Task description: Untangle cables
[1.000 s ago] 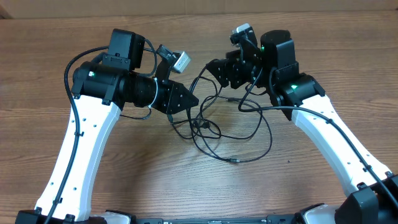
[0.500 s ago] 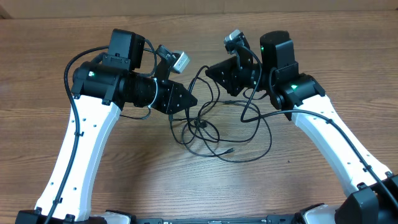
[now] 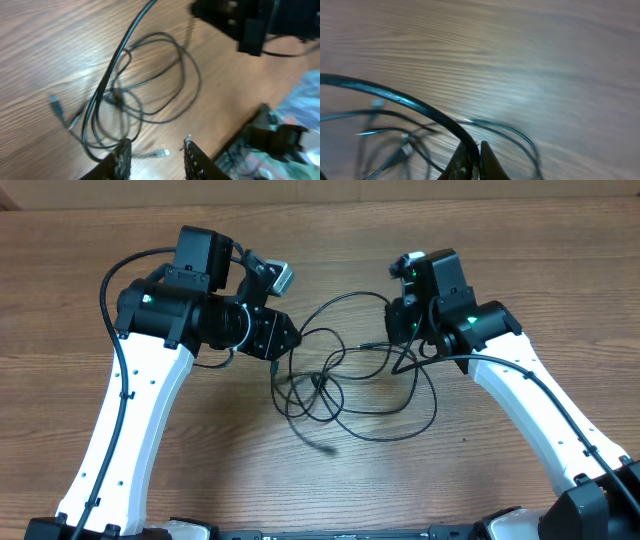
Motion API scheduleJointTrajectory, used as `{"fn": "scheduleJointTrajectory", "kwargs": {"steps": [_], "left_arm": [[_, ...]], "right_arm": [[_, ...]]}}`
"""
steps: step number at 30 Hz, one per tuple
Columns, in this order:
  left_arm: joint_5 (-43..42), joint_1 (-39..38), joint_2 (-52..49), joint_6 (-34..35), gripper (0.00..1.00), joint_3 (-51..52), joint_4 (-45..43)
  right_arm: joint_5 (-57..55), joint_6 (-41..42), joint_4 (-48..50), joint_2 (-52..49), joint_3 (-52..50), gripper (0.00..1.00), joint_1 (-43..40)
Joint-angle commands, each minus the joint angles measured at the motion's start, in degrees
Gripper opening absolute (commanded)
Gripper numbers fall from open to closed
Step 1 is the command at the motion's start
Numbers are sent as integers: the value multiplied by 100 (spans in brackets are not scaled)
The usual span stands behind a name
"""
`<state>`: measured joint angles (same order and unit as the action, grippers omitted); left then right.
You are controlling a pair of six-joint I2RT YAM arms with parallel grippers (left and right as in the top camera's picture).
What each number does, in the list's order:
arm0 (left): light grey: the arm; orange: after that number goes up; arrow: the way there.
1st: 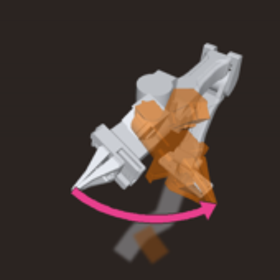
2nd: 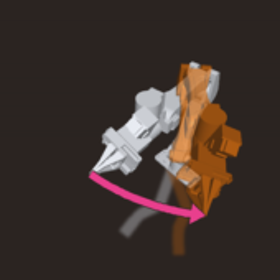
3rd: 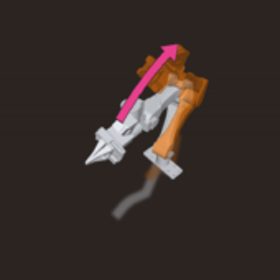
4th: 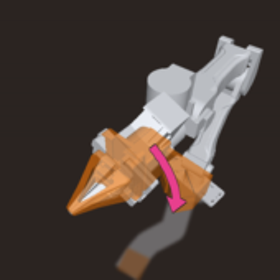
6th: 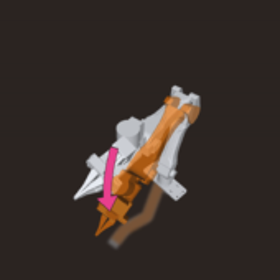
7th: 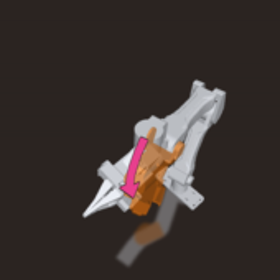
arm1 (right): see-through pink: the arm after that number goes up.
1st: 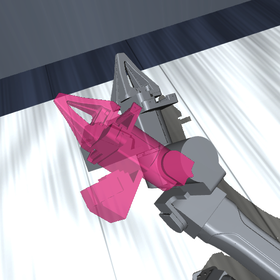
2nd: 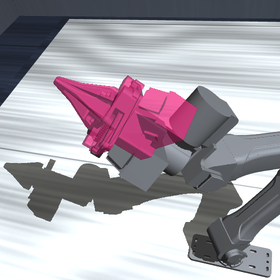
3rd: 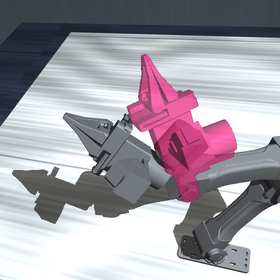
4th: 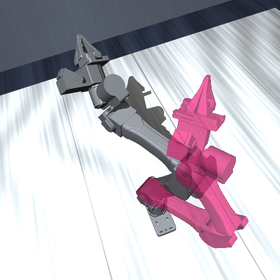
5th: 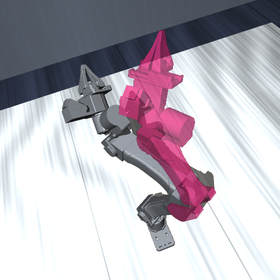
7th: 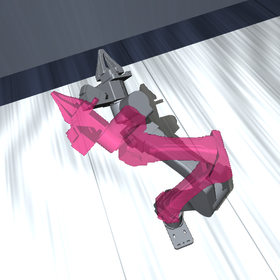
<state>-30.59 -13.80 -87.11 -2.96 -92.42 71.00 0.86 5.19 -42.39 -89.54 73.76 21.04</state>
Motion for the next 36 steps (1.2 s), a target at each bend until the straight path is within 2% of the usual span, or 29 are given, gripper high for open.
{"fn": "scheduleJointTrajectory", "kwargs": {"steps": [1,7,15,23,30,32,34,36], "left_arm": [[586,-9,61,83,27,-127,-61],[619,-9,42,85,28,-125,-127],[621,-11,-81,173,29,-105,-201],[581,-13,-374,321,28,-105,-238],[553,-48,-516,319,28,-105,-227],[553,-50,-516,317,28,-105,-227],[555,-48,-516,317,28,-105,-219],[595,-48,-516,315,28,-105,-208]], "right_arm": [[-979,581,-107,-7,129,4,-15],[-994,570,-293,350,393,4,-15],[-1888,485,-688,1049,2326,4,-15],[-2011,186,-737,1235,3904,4,-44],[-2033,184,-874,1213,4179,4,-96],[-2031,188,-1307,1150,4177,9,-96],[-2031,188,-1904,1047,4177,24,-96],[-2031,188,-2601,866,4177,33,-96]]}}
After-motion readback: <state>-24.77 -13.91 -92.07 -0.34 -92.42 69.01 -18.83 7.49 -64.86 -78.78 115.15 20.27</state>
